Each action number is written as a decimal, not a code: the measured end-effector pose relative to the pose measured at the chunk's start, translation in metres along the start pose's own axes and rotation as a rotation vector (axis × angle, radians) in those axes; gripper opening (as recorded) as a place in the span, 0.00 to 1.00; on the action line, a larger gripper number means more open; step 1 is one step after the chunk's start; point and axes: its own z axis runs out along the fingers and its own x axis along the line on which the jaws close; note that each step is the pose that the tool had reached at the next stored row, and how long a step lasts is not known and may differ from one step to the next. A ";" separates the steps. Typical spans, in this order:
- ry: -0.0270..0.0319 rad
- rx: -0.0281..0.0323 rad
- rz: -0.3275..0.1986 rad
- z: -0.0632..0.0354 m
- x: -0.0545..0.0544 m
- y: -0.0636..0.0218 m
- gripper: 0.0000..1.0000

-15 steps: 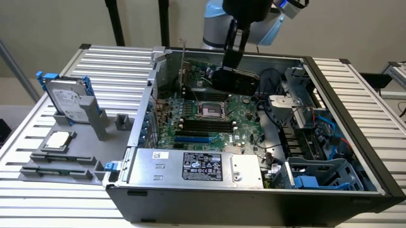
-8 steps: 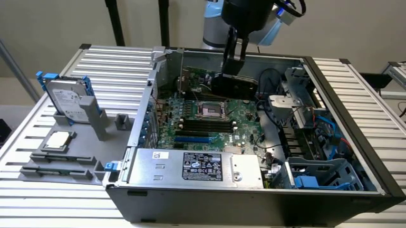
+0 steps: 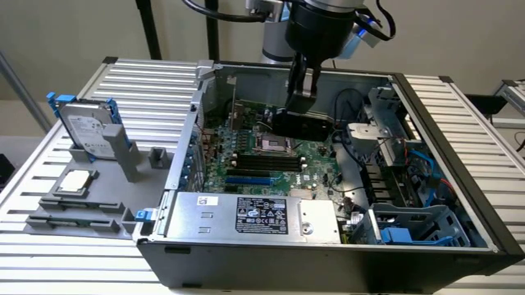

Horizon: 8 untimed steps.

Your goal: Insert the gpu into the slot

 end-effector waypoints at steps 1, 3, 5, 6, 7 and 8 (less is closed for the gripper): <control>-0.0014 -0.0002 -0.001 0.0015 0.003 -0.0001 0.26; -0.0036 -0.0005 -0.003 0.0046 0.007 0.0004 0.26; -0.0042 -0.0005 -0.004 0.0081 0.011 0.0030 0.26; -0.0042 -0.0006 -0.004 0.0098 0.013 0.0050 0.26; -0.0042 -0.0006 -0.004 0.0115 0.014 0.0068 0.26; -0.0044 -0.0006 -0.004 0.0132 0.016 0.0085 0.26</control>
